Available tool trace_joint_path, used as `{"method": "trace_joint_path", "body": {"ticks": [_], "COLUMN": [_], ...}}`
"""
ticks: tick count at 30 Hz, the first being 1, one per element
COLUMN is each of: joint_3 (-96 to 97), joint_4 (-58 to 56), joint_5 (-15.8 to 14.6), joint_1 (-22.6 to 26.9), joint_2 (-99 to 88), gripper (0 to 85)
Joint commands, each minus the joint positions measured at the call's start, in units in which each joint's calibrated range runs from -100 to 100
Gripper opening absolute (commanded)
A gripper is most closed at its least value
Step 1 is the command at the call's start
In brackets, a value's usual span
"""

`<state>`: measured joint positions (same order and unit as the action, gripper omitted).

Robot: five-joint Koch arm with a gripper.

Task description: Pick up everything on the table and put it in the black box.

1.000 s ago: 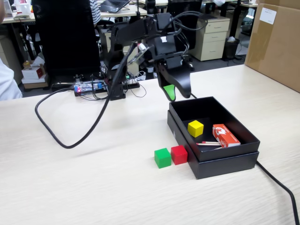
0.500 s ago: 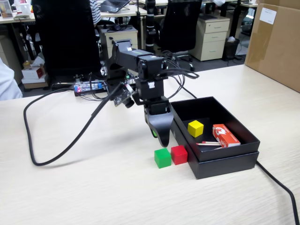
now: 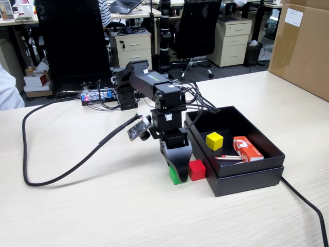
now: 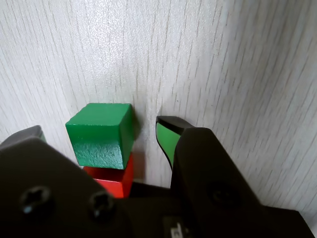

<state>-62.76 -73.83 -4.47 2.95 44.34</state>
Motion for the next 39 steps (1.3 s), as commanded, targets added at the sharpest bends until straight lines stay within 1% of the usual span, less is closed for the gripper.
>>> {"method": "trace_joint_path", "body": {"ticks": [1,2,3,6,8,9,13,17,20,22,23,24,25,29,33,35,37,38,39], "joint_3": [-4.51,-4.51,-4.61,-4.61,-4.70,-4.61,-1.98,2.19,6.55,8.99,9.18,10.81,11.26,11.17,9.72,8.27,8.27,7.54,7.54], "joint_4": [1.04,1.04,1.04,1.04,1.04,1.04,0.18,-0.69,-0.94,-0.94,-0.94,-0.94,-0.94,-0.86,-0.69,-0.69,-0.69,-0.60,-0.60], "joint_5": [0.49,0.49,0.49,0.49,0.49,0.49,0.49,0.44,0.44,0.39,0.39,0.15,-0.20,-1.07,-1.66,-1.95,-2.00,-2.00,-2.00], "joint_1": [-0.24,-0.29,-0.44,-0.68,-1.07,-1.22,-1.81,-0.88,1.66,3.91,4.10,6.40,7.67,10.55,11.82,11.43,11.14,9.82,9.67], "joint_2": [-0.56,-0.33,-0.22,-0.10,-0.33,-0.79,-9.40,-21.67,-34.98,-41.53,-41.98,-46.00,-46.92,-46.12,-40.61,-33.49,-32.00,-25.35,-24.66], "gripper": [38.8,34.4,28.2,14.6,3.7,0.9,0.9,0.8,0.9,0.9,0.8,0.9,0.9,0.9,0.9,0.9,0.9,0.9,0.9]}}
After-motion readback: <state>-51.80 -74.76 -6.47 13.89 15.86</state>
